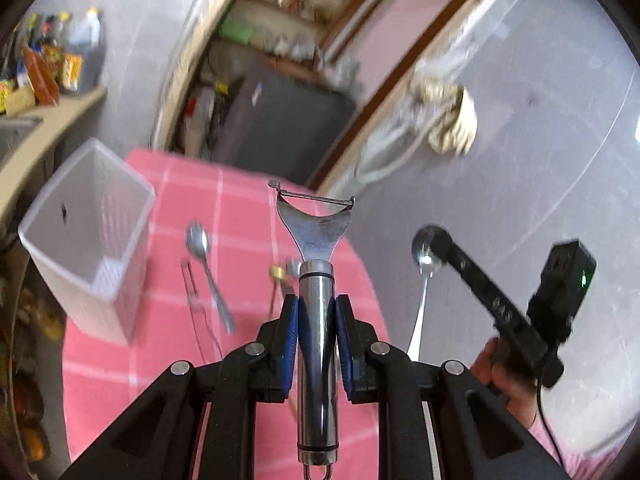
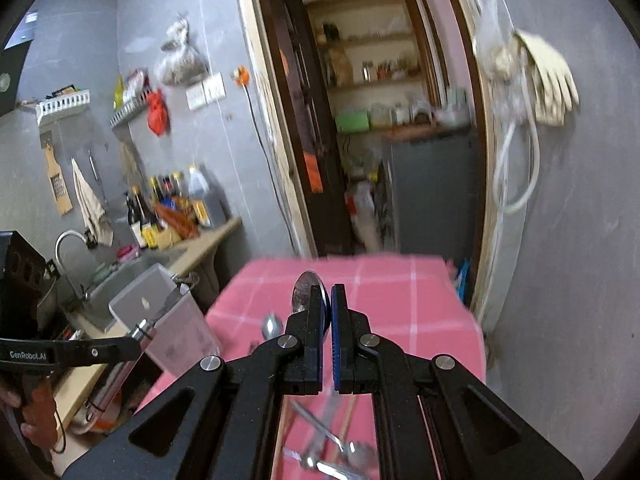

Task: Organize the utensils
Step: 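Lift the peeler with the left tool while the right tool carries the spoon to the basket, then open the left tool over the white basket while the right tool releases the spoon into it, then withdraw both tools from the basket back over the utensils, then grasp the blue-handled spoon with the right tool while the left tool grasps a wire peeler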

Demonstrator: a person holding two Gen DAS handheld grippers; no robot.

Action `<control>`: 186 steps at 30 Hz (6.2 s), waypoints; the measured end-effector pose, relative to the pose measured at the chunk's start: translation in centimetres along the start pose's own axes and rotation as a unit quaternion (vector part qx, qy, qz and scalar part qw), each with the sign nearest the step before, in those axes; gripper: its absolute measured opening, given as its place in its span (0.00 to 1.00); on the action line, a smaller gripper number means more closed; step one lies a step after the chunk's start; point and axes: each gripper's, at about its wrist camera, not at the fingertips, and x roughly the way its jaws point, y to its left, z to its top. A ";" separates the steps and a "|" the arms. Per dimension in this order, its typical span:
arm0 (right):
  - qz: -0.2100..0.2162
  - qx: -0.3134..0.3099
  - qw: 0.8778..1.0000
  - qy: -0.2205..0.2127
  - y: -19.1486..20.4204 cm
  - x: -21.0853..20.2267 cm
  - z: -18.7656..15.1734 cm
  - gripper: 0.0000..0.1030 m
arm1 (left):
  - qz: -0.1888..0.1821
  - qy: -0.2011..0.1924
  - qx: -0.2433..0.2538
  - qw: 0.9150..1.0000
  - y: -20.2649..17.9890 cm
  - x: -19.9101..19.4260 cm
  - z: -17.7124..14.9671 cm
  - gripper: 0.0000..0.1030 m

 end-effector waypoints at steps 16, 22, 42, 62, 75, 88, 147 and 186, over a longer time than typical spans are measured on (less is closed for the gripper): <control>0.054 -0.022 0.988 -0.144 14.1 5.0 3.2 0.04 | 0.086 -0.227 -0.034 0.969 8.9 -5.3 8.1 0.17; 0.048 -0.050 0.978 -0.196 18.4 8.3 1.1 0.04 | 0.084 -0.246 -0.039 0.965 12.3 -4.0 8.1 0.17; 0.102 -0.107 0.978 -0.146 19.4 13.3 -3.9 0.04 | 0.088 -0.264 -0.018 0.960 15.1 -1.0 4.3 0.17; 0.133 -0.100 0.980 -0.113 19.0 13.8 -5.0 0.04 | 0.109 -0.245 0.019 0.963 14.5 -1.9 2.7 0.17; 0.141 -0.093 0.980 -0.104 18.7 13.5 -5.2 0.07 | 0.113 -0.230 0.042 0.966 13.9 -2.6 2.3 0.17; 0.155 -0.084 0.980 -0.094 18.6 13.0 -5.2 0.11 | 0.120 -0.212 0.055 0.968 13.8 -3.4 1.9 0.19; 0.000 0.007 0.999 0.035 -5.8 3.5 -10.7 0.82 | 0.211 -0.084 0.079 0.971 1.7 8.0 -8.6 0.98; 0.026 -0.070 0.936 0.343 -2.5 23.4 -11.6 0.24 | 0.264 0.049 -0.070 0.961 8.8 16.7 -4.8 0.18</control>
